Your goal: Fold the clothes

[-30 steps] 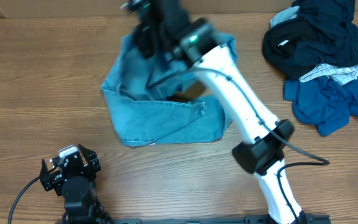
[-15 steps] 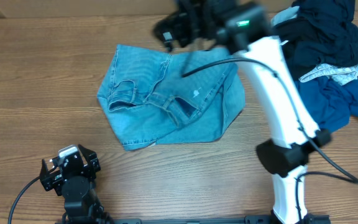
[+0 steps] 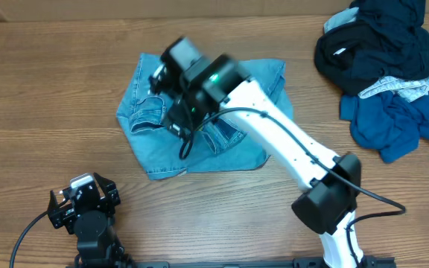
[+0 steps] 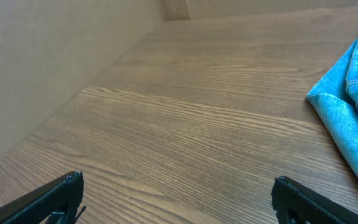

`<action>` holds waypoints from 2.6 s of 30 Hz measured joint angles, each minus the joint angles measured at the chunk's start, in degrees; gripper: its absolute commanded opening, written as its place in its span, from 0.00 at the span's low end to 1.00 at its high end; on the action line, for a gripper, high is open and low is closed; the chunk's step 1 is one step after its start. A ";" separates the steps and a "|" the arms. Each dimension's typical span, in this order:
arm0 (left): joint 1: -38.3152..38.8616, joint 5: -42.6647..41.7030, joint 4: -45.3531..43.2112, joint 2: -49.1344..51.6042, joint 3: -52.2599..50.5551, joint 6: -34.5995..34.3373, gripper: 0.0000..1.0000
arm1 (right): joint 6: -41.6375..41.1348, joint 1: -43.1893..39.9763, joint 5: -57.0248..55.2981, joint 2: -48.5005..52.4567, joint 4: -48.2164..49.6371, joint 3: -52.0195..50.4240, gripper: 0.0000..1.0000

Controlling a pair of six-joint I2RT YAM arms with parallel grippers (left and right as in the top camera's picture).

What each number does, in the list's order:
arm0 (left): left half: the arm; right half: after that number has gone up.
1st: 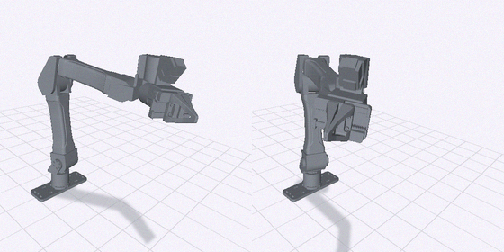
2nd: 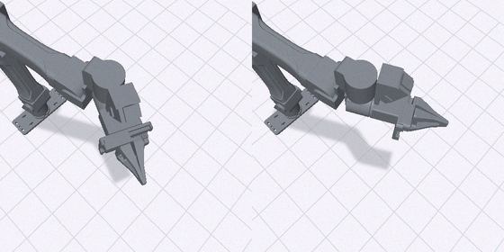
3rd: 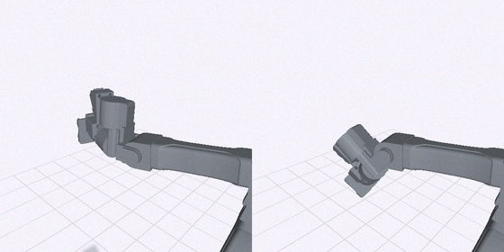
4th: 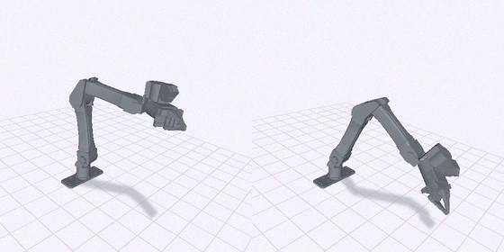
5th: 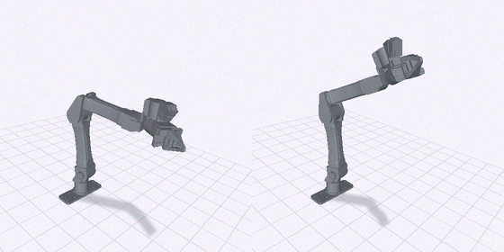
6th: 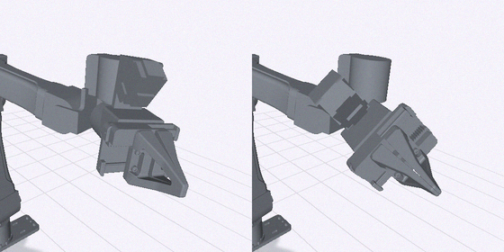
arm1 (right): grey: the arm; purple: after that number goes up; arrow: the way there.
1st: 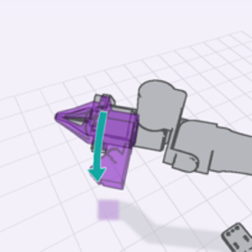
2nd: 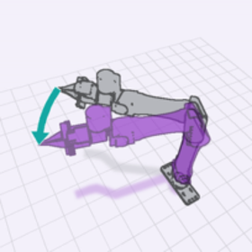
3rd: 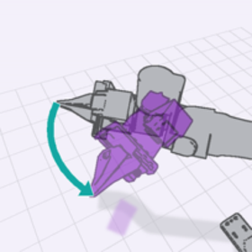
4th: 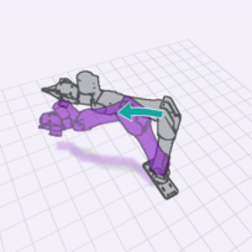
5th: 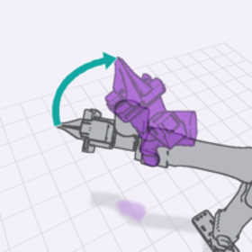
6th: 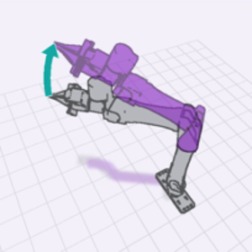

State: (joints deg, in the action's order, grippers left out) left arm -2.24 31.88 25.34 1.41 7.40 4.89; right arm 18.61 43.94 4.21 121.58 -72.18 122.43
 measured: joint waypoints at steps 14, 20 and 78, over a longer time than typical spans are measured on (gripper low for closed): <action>0.00 0.00 0.00 0.00 0.00 0.00 1.00 | -2.40 -0.68 -8.83 0.50 21.68 -18.21 1.00; 0.00 0.00 0.00 0.00 0.00 0.00 1.00 | -3.82 -0.94 -10.62 3.82 24.87 -18.32 0.61; 0.00 0.00 0.00 0.00 0.00 0.00 1.00 | -16.06 9.18 7.15 7.45 49.90 43.56 0.04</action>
State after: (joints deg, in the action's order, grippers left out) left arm -2.24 31.88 25.34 1.41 7.40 4.89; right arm 2.55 53.12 11.35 129.03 -22.28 165.99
